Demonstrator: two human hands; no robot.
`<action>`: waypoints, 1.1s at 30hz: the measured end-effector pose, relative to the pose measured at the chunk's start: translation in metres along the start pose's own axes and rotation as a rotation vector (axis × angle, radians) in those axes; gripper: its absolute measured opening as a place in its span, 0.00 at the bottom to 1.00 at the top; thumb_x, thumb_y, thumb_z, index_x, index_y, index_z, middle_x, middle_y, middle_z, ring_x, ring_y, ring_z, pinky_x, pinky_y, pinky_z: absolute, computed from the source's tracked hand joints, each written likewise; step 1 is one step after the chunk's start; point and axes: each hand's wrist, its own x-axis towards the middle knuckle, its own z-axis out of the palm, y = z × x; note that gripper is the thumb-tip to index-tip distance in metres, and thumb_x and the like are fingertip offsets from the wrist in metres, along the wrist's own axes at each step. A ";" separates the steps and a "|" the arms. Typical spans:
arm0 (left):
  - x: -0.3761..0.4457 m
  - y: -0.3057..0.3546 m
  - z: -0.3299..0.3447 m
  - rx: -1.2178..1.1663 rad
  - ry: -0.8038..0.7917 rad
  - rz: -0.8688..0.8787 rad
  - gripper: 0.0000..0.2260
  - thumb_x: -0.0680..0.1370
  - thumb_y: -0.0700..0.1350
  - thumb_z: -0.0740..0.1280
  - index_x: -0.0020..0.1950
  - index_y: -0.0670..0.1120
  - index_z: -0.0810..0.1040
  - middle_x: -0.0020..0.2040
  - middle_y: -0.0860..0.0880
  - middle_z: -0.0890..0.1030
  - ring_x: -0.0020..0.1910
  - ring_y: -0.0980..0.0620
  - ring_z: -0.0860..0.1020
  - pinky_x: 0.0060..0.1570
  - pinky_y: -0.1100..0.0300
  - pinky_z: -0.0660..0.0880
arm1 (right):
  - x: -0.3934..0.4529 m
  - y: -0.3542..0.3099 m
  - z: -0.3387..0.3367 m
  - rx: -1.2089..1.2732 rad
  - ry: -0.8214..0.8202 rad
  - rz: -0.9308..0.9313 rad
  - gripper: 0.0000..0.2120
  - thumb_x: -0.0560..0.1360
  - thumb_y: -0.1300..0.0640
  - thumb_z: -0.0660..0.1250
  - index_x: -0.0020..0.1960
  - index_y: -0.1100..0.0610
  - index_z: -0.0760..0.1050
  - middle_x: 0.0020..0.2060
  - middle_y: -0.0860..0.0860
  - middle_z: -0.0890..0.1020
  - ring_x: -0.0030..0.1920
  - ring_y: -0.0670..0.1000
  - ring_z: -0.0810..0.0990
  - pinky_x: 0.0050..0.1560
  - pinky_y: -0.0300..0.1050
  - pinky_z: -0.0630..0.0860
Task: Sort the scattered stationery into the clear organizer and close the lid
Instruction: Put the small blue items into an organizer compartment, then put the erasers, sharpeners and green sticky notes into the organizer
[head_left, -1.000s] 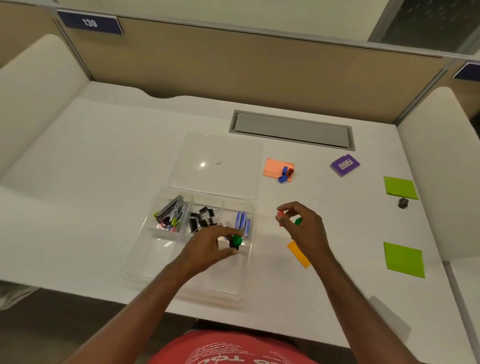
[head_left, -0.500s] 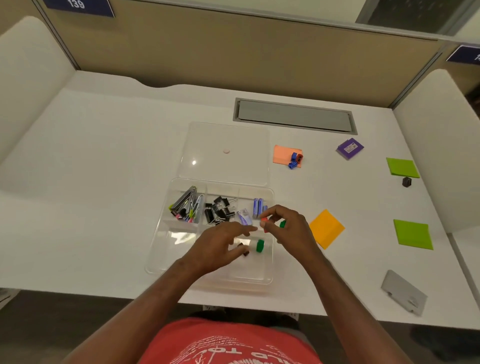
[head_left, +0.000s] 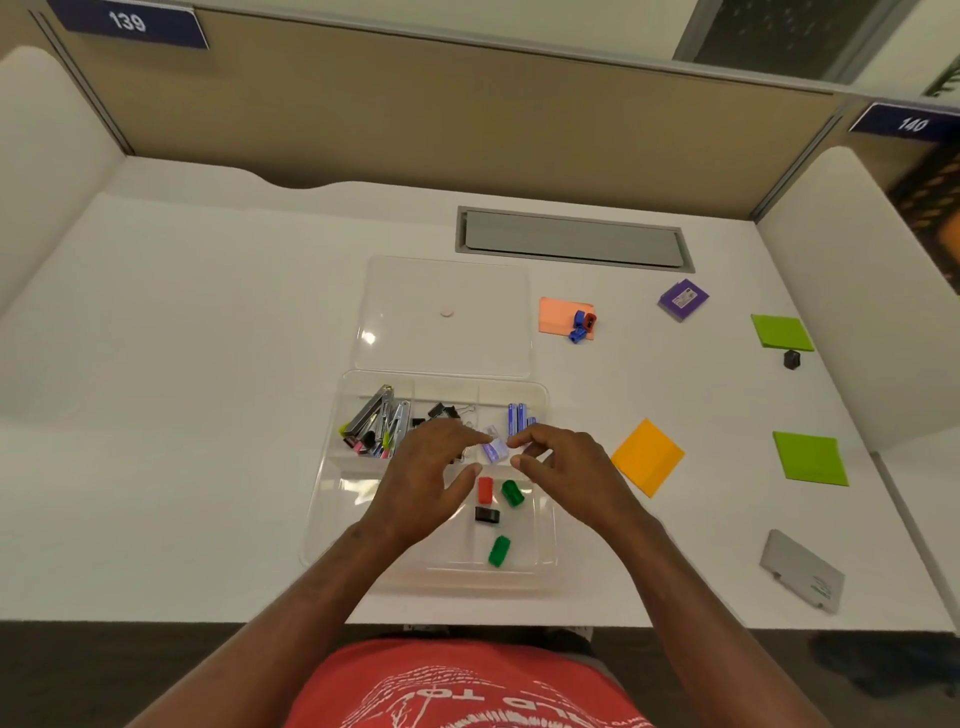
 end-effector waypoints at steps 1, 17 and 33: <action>0.001 0.000 0.000 0.011 -0.001 0.002 0.17 0.77 0.48 0.70 0.66 0.53 0.77 0.62 0.54 0.79 0.65 0.55 0.73 0.67 0.55 0.68 | 0.000 0.000 -0.001 -0.046 0.025 -0.017 0.10 0.76 0.45 0.68 0.57 0.42 0.79 0.47 0.41 0.83 0.44 0.41 0.80 0.44 0.36 0.74; 0.047 0.015 0.027 0.132 -0.139 -0.050 0.33 0.79 0.61 0.64 0.80 0.53 0.56 0.81 0.53 0.56 0.80 0.54 0.47 0.79 0.48 0.44 | -0.001 0.029 -0.037 -0.375 0.173 -0.009 0.37 0.79 0.40 0.63 0.80 0.43 0.46 0.81 0.47 0.44 0.80 0.50 0.46 0.77 0.49 0.56; 0.122 0.081 0.095 0.205 -0.190 -0.013 0.34 0.80 0.63 0.61 0.81 0.52 0.53 0.82 0.50 0.53 0.81 0.51 0.44 0.79 0.45 0.42 | -0.008 0.112 -0.112 -0.373 0.273 0.074 0.38 0.77 0.31 0.52 0.80 0.43 0.41 0.80 0.50 0.40 0.80 0.53 0.41 0.78 0.52 0.50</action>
